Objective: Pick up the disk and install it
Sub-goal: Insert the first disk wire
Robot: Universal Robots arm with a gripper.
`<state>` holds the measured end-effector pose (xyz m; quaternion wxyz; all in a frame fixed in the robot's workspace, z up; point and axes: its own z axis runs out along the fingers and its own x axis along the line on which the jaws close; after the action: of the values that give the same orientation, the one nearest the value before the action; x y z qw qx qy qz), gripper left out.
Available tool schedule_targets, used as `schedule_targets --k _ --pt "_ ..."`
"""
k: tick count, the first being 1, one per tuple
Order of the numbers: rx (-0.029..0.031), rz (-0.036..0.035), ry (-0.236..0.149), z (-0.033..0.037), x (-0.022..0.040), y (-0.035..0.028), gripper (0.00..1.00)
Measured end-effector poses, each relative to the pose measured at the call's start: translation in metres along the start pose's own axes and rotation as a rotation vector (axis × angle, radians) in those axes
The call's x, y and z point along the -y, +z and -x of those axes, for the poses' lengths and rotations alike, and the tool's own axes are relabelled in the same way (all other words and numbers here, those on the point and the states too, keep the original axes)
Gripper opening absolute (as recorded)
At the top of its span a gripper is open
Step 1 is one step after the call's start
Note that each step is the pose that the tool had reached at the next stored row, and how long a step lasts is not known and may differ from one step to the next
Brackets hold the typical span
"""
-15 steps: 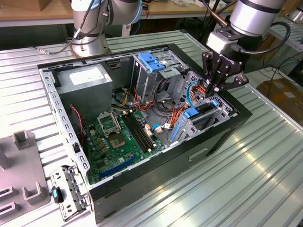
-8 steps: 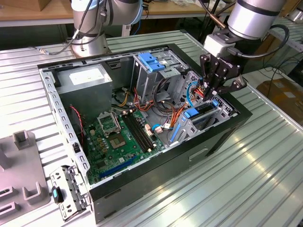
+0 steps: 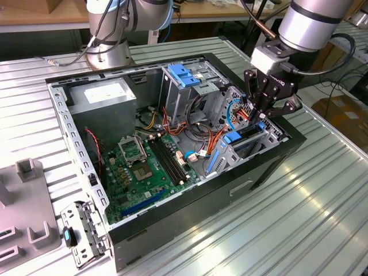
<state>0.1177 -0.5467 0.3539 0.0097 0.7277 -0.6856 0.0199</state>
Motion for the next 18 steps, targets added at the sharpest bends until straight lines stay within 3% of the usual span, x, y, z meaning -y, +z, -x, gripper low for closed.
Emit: schedule_targets --k 5,18 --pt "-0.0005 0.0060 0.035 0.0000 0.0001 0.0022 0.16" --pt "-0.0005 0.0073 0.035 -0.0013 0.0005 0.0074 0.16"
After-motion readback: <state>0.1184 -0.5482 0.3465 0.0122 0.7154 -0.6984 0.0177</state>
